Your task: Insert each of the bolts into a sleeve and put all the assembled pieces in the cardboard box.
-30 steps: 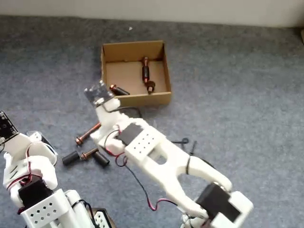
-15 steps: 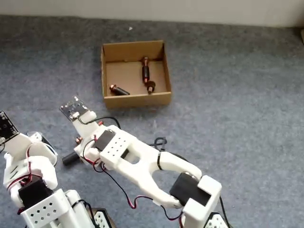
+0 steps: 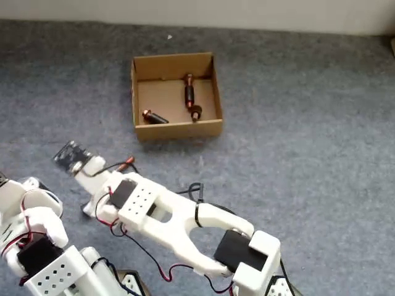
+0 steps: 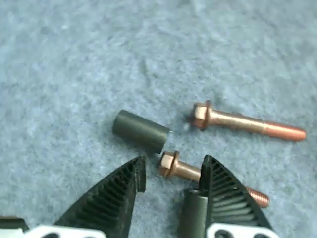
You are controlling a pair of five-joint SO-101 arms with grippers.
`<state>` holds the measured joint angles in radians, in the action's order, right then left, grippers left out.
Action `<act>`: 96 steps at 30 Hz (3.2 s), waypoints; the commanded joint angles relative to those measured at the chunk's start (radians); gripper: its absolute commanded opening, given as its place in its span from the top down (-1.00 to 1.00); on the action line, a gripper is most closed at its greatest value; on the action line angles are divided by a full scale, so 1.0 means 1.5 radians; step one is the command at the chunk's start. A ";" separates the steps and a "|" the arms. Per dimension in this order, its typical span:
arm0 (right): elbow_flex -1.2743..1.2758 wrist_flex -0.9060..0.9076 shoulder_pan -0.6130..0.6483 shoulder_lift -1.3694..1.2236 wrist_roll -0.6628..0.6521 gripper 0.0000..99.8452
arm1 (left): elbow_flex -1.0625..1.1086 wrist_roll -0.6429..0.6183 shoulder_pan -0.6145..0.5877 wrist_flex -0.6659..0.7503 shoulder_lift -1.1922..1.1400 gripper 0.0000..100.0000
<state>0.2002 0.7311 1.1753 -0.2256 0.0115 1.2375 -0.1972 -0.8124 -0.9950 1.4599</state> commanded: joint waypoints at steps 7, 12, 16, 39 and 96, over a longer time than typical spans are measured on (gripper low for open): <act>-0.021 -0.054 0.014 0.004 -0.152 0.65 | -0.032 -0.021 -0.053 0.002 0.001 0.89; -0.021 -0.055 0.028 -0.005 -0.192 0.65 | -0.030 -0.020 -0.068 0.002 0.001 0.89; -0.037 -0.056 0.025 -0.082 -0.199 0.65 | -0.028 -0.020 -0.068 0.003 0.001 0.89; -0.173 0.015 0.028 -0.148 -0.215 0.65 | -0.010 -0.020 -0.085 0.031 0.001 0.89; 0.072 0.499 -0.353 0.336 -0.209 0.99 | 0.052 0.024 0.175 0.028 0.001 0.72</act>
<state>0.1603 1.5643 0.6720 0.1381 -0.3030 1.3172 -0.1741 -0.5700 -0.9674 1.4599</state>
